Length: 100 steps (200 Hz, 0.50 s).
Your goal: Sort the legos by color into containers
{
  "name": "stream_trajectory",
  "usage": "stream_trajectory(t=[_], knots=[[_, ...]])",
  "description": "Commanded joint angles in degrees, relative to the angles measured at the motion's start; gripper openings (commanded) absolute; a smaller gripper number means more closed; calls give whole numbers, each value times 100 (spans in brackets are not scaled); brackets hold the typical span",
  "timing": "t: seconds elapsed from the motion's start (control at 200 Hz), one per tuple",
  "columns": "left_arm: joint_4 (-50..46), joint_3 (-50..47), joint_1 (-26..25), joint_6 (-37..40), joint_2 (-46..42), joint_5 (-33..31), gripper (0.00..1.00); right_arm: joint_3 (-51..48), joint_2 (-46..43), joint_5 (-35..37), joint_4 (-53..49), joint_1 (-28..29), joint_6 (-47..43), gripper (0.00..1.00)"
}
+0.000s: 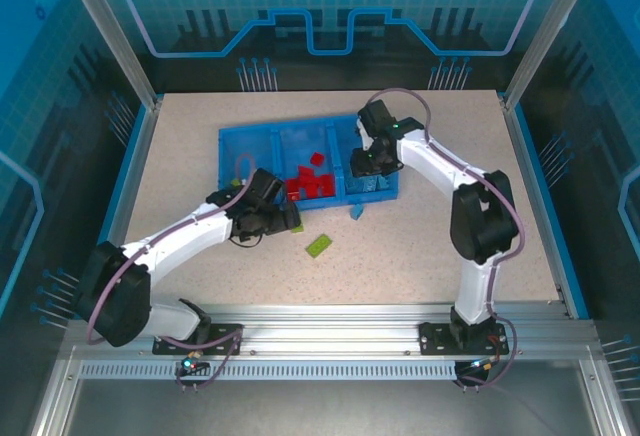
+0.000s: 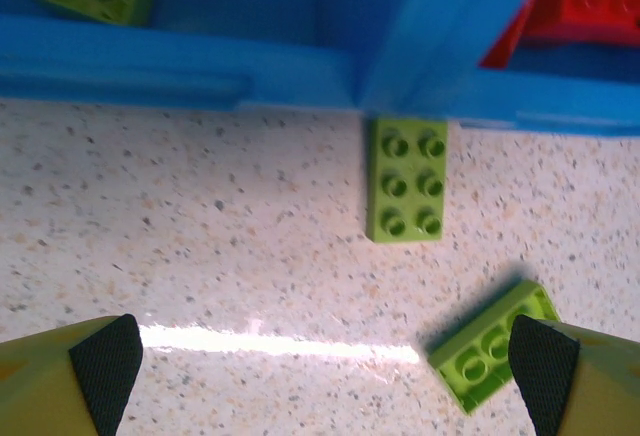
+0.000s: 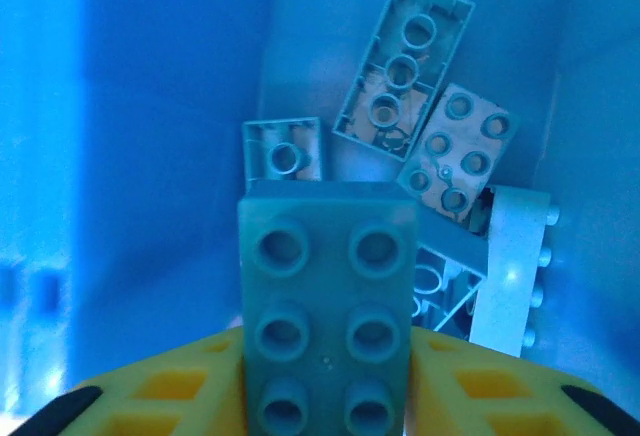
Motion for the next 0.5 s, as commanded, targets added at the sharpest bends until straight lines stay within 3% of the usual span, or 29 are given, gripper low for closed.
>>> stream_trajectory(t=[0.0, 0.25, 0.495], knots=[[-42, -38, -272, -110, 104, -176, 99, 236, 171, 240, -460, -38, 50, 44], [-466, 346, -829, -819, 625, -73, 99, 277, 298, 368, -562, -47, 92, 50], [-372, 851, -1267, -1610, 1384, 435, 99, -90, -204, 213, -329, 5, 225, 60]])
